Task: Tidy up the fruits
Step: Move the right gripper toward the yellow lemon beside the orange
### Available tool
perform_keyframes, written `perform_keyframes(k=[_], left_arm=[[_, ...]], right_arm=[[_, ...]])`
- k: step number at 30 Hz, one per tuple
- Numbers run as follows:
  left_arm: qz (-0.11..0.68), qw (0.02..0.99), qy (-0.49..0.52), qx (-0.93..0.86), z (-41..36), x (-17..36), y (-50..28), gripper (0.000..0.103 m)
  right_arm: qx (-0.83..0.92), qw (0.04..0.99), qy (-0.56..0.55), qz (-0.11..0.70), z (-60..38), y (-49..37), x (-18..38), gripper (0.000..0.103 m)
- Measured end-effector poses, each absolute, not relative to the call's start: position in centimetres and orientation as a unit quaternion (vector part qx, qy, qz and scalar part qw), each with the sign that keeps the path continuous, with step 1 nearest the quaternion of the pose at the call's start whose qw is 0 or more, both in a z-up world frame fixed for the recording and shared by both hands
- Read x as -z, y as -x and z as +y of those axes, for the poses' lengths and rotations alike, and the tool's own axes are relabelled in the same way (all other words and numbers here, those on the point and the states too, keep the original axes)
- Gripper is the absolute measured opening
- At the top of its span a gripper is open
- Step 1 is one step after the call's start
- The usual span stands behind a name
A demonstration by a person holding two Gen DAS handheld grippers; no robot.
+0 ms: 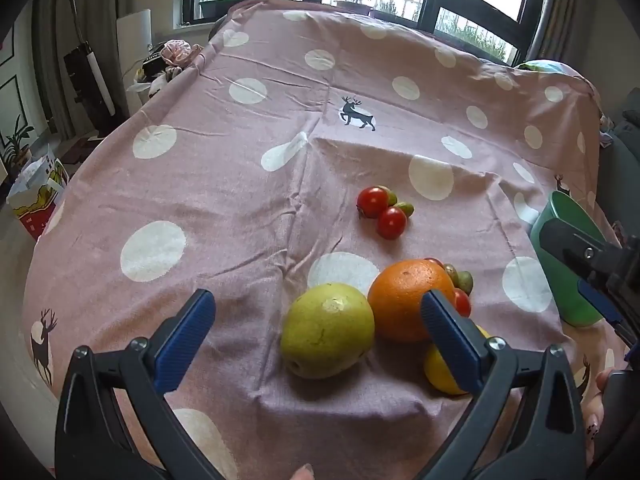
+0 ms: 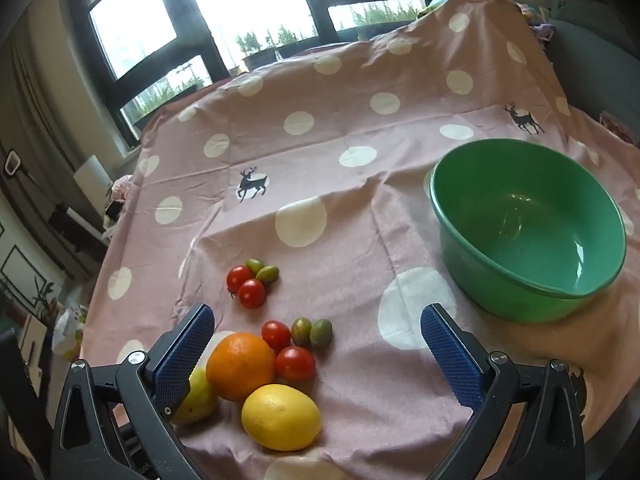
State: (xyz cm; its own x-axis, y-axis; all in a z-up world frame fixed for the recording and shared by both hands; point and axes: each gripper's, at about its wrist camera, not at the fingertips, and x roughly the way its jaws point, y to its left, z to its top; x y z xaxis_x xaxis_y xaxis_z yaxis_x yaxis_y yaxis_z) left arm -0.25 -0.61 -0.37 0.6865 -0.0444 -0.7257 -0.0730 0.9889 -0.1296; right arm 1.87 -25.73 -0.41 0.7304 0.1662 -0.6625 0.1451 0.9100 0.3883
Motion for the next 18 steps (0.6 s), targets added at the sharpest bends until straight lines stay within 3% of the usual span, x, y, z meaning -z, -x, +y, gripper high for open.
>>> perform_keyframes(k=[18], left_arm=[[0.377, 0.923, 0.078, -0.012, -0.4, -0.5, 0.8, 0.102]], right_arm=[[-0.010, 0.901, -0.207, 0.382, -19.8, -1.6, -0.7, 0.103]])
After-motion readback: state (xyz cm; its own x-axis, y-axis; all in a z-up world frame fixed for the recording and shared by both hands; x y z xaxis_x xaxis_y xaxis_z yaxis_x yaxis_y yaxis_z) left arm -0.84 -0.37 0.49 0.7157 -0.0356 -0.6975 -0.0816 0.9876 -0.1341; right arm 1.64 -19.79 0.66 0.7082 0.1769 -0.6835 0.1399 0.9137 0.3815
